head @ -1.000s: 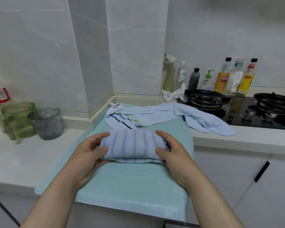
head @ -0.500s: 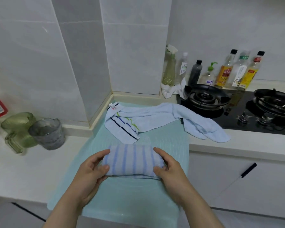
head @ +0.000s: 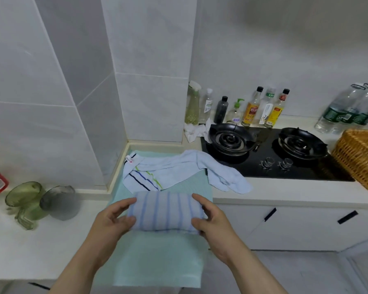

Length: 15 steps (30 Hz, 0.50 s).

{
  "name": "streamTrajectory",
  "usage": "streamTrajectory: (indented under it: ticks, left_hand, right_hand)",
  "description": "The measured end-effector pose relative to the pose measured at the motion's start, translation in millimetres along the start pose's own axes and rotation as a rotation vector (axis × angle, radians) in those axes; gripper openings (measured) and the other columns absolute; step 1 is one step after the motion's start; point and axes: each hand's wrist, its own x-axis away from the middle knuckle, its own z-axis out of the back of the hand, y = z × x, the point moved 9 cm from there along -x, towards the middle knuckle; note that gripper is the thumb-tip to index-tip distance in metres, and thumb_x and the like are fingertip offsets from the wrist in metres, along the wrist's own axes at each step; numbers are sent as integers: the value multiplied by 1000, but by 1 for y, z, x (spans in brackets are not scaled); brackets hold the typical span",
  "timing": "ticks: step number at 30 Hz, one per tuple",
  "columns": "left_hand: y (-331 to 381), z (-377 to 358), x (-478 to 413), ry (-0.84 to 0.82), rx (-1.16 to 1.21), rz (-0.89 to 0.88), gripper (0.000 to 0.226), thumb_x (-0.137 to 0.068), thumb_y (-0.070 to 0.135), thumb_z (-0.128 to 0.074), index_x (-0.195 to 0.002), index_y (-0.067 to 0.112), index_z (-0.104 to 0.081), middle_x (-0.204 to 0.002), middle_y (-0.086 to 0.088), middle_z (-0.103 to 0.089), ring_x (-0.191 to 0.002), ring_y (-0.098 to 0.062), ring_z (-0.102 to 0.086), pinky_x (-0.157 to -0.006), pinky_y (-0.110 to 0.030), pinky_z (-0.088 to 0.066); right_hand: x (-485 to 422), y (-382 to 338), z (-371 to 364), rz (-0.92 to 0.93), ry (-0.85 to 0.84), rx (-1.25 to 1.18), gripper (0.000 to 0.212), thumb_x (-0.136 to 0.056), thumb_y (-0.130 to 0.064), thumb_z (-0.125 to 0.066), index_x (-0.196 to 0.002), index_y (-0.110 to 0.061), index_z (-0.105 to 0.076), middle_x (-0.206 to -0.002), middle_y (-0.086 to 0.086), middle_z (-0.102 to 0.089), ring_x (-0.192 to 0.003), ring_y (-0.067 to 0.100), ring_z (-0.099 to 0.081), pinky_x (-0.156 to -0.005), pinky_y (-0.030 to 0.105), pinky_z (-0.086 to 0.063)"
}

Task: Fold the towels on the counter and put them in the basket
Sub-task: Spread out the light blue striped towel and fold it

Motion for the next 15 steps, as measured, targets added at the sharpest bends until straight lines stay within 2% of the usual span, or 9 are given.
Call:
streamTrajectory:
  ticks: [3,5,7,9,11,15]
  left_hand:
    - [31,-21,6,-18,50,-45,41,-82,-17,-60,-104,16,-69,-98,9,-73,-56,-6,-58,-54,-17,-48]
    - [46,-39,8,-64,47,-68,38,-80,-13,-65,-104,16,-69,-104,7,-71,-56,-6,-59,-55,-17,-49]
    - [56,-60,8,-117,17,-79,38,-68,1,-77,-101,20,-73,-111,5,-70,-67,-10,-63,-68,-26,-52]
    - [63,-78,9,-147,8,-61,44,-60,14,-78,-102,25,-74,-117,2,-68,-79,-18,-65,-83,-40,-50]
    - [67,-105,7,-184,-15,-61,48,-57,21,-80,-104,28,-73,-118,-2,-66,-83,-22,-62,-90,-44,-48]
    - [68,-162,2,-235,0,-82,39,-69,4,-75,-100,27,-74,-114,2,-69,-79,-16,-65,-77,-30,-53]
  right_hand:
    - [19,-34,18,52,43,-14,60,-84,2,-62,-120,-46,-58,-128,-17,-52,-60,5,-48,-77,25,-49]
    - [29,-50,33,69,76,-22,58,-85,2,-63,-118,-45,-58,-125,-21,-50,-55,7,-42,-75,24,-49]
    - [40,-66,53,95,104,-50,56,-85,4,-64,-117,-42,-58,-123,-19,-51,-55,8,-43,-72,21,-49]
    - [49,-79,71,115,133,-70,54,-85,6,-63,-116,-38,-59,-120,-16,-53,-57,4,-51,-70,18,-51]
    - [56,-87,96,139,167,-88,54,-85,8,-62,-116,-36,-60,-119,-15,-54,-61,0,-57,-70,17,-52]
    - [61,-95,148,170,225,-113,53,-85,9,-62,-115,-34,-60,-115,-14,-54,-60,-2,-58,-67,15,-50]
